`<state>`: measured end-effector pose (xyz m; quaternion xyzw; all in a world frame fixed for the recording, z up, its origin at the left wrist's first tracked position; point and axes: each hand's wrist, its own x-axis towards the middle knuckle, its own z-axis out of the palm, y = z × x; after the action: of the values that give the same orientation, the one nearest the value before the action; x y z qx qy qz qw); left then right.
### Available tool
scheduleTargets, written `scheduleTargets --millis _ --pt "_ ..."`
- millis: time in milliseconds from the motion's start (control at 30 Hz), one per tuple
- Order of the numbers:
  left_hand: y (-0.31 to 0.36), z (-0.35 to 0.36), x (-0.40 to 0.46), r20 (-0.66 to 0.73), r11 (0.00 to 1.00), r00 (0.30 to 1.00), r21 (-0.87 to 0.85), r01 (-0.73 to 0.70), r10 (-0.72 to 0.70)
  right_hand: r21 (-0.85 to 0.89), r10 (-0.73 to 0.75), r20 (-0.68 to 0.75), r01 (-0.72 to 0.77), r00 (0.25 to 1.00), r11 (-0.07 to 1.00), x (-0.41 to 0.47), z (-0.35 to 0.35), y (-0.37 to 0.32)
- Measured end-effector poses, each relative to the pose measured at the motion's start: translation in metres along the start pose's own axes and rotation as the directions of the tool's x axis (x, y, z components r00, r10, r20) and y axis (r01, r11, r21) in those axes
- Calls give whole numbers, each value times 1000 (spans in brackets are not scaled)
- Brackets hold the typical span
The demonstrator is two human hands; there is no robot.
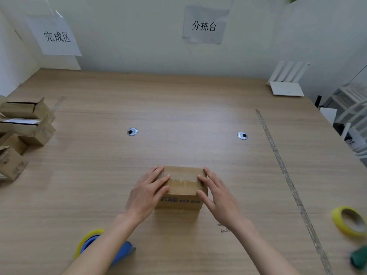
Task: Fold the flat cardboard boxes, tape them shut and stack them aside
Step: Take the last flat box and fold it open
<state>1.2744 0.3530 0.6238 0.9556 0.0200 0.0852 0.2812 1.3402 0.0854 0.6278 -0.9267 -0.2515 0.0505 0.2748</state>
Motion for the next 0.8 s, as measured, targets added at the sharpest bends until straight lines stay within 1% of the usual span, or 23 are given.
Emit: scheduleTargets --millis 133,267,333,500,567,633,700,800 --pt "-7 0 -9 11 992 998 113 -55 54 -33 -20 -11 19 1000 999 0 7 -3" --pt "-6 4 -7 61 994 998 105 -1 -6 13 42 -23 -41 999 999 5 9 -12" --pt "-10 3 -5 100 995 995 98 -8 -2 8 37 17 -37 999 999 6 7 -11" --pt "-23 -5 3 216 992 975 95 -79 57 -54 -30 124 36 992 998 15 -4 -2" --pt "-24 -7 5 216 992 974 80 -93 74 -57 -12 154 21 988 998 19 -5 -1" --pt "-22 -7 7 185 990 978 80 -113 97 -57 13 167 -3 986 998 21 -6 -1" --pt "-21 -9 9 181 989 977 79 -129 113 -48 4 177 5 984 999 22 -6 0" --pt "-19 -15 12 212 984 968 86 -155 134 -5 -27 198 28 980 1000 23 -8 3"
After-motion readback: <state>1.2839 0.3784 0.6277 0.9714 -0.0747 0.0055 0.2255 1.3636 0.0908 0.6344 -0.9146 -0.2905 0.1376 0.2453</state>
